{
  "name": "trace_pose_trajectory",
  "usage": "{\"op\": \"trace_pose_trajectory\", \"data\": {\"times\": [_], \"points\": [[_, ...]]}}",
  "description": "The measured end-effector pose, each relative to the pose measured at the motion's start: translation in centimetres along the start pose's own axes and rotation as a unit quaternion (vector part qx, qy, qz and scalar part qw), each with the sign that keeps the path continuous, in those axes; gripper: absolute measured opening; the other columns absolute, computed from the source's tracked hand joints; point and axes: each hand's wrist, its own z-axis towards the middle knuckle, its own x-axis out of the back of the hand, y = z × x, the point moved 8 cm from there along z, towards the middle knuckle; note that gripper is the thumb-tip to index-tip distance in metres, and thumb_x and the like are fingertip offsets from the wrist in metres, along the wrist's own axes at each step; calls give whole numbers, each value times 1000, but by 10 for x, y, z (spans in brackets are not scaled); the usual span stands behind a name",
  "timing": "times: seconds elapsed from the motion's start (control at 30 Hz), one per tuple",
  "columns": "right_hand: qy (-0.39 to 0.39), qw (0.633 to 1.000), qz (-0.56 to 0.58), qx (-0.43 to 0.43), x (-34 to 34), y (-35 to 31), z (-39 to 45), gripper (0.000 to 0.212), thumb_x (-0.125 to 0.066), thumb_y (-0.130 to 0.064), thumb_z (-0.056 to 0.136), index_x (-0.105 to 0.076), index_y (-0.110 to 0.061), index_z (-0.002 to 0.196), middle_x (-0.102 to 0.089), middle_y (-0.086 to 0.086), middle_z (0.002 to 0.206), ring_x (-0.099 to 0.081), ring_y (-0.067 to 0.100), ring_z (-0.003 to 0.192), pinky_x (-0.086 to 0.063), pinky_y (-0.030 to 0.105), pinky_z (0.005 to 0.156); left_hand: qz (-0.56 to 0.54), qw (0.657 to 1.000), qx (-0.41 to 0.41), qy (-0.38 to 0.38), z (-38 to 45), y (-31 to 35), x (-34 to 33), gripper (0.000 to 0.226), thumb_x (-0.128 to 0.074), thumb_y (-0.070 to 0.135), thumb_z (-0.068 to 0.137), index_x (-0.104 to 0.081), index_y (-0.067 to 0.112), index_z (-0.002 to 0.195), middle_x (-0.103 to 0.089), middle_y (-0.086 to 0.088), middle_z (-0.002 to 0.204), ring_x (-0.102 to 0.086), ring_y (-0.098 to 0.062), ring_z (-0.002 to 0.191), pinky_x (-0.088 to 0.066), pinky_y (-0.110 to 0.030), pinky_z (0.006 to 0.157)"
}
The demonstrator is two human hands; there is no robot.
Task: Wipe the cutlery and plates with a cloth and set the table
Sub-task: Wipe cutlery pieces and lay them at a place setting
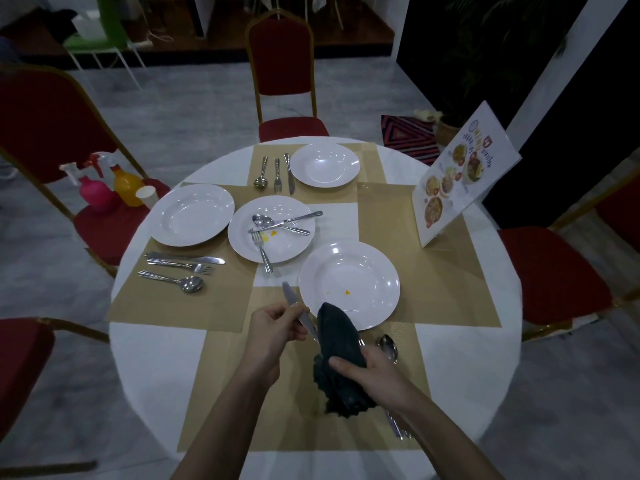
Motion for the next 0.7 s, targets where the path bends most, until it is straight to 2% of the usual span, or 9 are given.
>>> {"op": "trace_pose_trajectory", "data": {"times": [0.13, 0.27, 0.33, 0.43, 0.53, 0.63, 0.7], "points": [[4, 1000, 9, 12, -9, -8, 1, 15, -65, -23, 92, -71, -13, 102, -76, 3, 97, -71, 20, 94, -56, 33, 85, -5, 1000, -18, 14, 3, 3, 2, 21, -59, 9, 92, -70, -8, 86, -58, -8, 61, -51, -15, 56, -47, -27, 57], [10, 999, 32, -10, 9, 11, -17, 19, -64, -20, 92, -67, -12, 109, -75, 6, 102, -71, 21, 95, -57, 30, 82, -32, 998, -25, 44, 12, -7, 12, 20, -58, 10, 93, -71, -4, 88, -60, -7, 63, -51, -15, 57, -48, -23, 56], [17, 998, 47, -38, 25, 28, -30, 24, -64, -19, 92, -63, -12, 115, -75, 3, 103, -71, 17, 95, -55, 22, 76, -54, 997, -11, 48, 13, -21, 9, 20, -58, 11, 94, -71, -3, 87, -59, -8, 65, -51, -16, 58, -48, -24, 58], [53, 994, 42, -88, 57, 60, -52, 23, -64, -23, 91, -66, -7, 108, -76, 2, 92, -73, 14, 85, -53, 18, 69, -99, 992, 35, 68, 17, -46, 12, 18, -58, 11, 94, -68, -1, 86, -57, -8, 69, -50, -16, 60, -49, -24, 60], [148, 981, 58, -108, 96, 92, -69, 23, -65, -21, 91, -68, -2, 104, -76, 5, 86, -72, 15, 79, -53, 20, 65, -21, 997, 56, 43, 24, -71, 9, 19, -60, 11, 93, -66, -6, 87, -57, -11, 71, -50, -18, 60, -48, -27, 59], [218, 966, 81, -111, 117, 115, -78, 24, -65, -21, 91, -69, -2, 106, -76, 8, 90, -72, 21, 85, -56, 28, 73, 119, 991, 57, -24, 20, -101, -16, 29, -63, 17, 90, -64, -11, 81, -56, -12, 64, -50, -20, 60, -45, -30, 55], [235, 960, 99, -115, 120, 123, -81, 26, -65, -23, 90, -68, -4, 108, -76, 9, 94, -72, 24, 89, -57, 35, 79, 162, 984, 61, -45, 20, -116, -31, 30, -63, 17, 89, -63, -12, 80, -54, -11, 61, -51, -20, 58, -45, -31, 54]]}}
